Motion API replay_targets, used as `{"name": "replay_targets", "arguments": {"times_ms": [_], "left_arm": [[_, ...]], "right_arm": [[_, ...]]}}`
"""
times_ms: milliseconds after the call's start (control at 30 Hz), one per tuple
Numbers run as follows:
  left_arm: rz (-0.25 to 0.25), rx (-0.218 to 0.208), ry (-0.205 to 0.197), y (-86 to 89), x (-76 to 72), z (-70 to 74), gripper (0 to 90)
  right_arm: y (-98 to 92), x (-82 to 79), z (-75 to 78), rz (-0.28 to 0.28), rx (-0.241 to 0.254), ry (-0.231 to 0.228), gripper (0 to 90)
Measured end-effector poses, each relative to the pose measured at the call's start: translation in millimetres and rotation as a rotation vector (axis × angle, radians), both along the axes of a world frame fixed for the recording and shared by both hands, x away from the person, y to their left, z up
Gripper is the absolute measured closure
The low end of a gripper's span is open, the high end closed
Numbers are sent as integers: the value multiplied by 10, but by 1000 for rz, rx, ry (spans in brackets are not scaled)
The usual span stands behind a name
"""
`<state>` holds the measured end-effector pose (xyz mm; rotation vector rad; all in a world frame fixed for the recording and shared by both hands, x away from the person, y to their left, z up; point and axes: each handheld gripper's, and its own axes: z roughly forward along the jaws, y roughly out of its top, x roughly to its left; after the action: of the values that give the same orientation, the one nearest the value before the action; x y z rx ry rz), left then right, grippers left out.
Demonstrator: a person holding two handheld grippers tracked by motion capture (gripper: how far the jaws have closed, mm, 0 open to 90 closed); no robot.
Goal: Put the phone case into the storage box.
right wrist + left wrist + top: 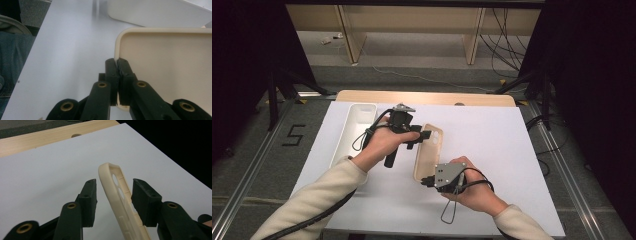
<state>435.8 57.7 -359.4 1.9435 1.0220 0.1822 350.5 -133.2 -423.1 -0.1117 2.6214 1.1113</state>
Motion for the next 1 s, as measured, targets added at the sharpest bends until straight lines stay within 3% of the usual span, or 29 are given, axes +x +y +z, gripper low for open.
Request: {"name": "replay_targets", "arguments": {"times_ms": [567, 1000], "left_arm": [[10, 22, 71, 43, 38, -51, 673], [19, -21, 92, 21, -6, 4, 777]], "right_arm": [[11, 2, -15, 8, -18, -7, 890], [5, 41, -77, -5, -65, -22, 885]]}}
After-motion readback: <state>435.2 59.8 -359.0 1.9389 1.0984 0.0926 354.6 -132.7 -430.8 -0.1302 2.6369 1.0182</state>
